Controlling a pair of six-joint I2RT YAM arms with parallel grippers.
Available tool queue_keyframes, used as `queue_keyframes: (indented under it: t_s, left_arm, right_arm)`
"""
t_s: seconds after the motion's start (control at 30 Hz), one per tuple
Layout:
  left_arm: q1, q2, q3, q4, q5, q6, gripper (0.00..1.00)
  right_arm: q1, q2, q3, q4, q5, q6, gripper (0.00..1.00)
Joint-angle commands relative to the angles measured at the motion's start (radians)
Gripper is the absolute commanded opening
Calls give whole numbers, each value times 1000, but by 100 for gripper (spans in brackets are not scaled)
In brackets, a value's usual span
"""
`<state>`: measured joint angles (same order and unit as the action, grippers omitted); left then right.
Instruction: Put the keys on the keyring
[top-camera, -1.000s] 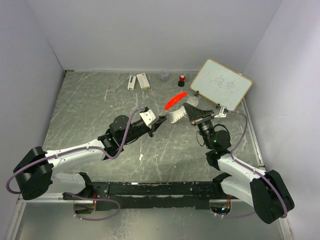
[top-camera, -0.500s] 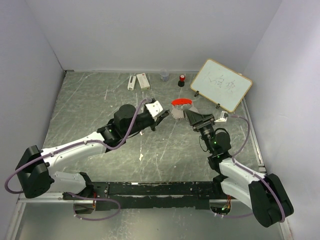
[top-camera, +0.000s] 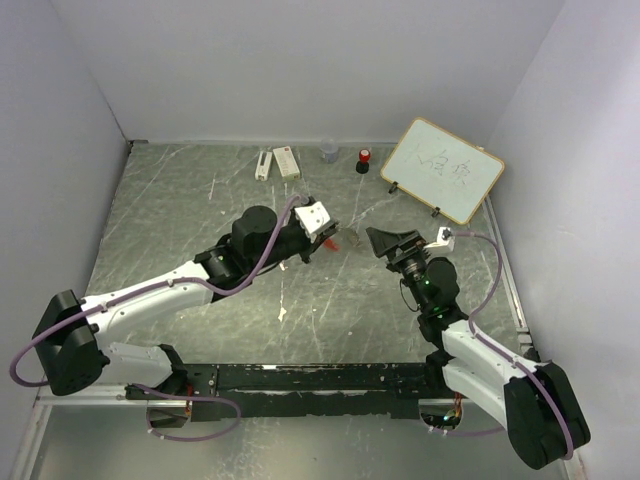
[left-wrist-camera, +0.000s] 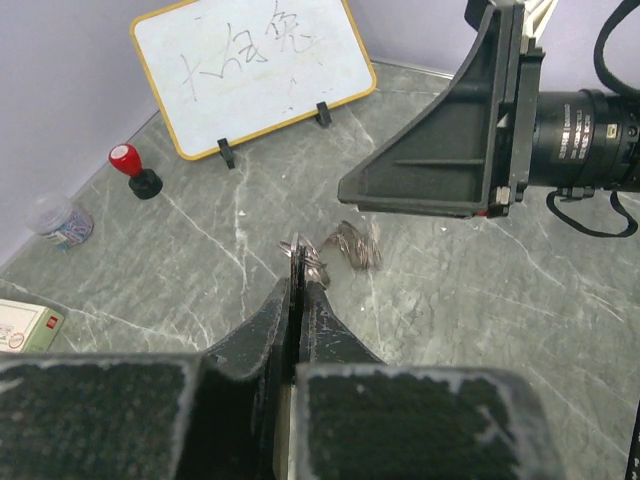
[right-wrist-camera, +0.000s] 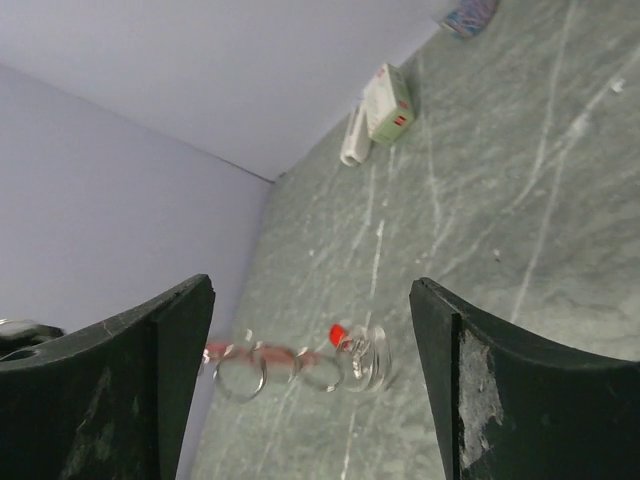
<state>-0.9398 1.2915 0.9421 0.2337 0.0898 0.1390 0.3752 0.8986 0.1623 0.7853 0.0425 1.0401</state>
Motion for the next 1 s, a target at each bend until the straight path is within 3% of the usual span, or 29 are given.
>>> queue_keyframes:
  t_s: [0.0,0.17,0.3,0.53,0.83,0.97]
  left_arm:
    - [0,-35,66,-2,-12,4,7]
    - [1,-41,82,-23,-22,6,7]
    - [0,-41,97,-53,-6,19,7]
    - [1,-57,106,-119,44,65,7]
    - [22,-70,120,-223,200,111,7]
    - [26,-72,125,-256,251,127,7]
  right_arm:
    - [-9,-3,39,-106,26,-57,81]
    - [-9,-5,53,-137,16,-110,83]
    - [-9,-26,82,-148,-37,-270,83]
    - [-9,-119,107,-77,-210,-543,71]
    - [-8,-183,207,-149,-503,-862,63]
    - [-9,-160,265,-199,-626,-921,56]
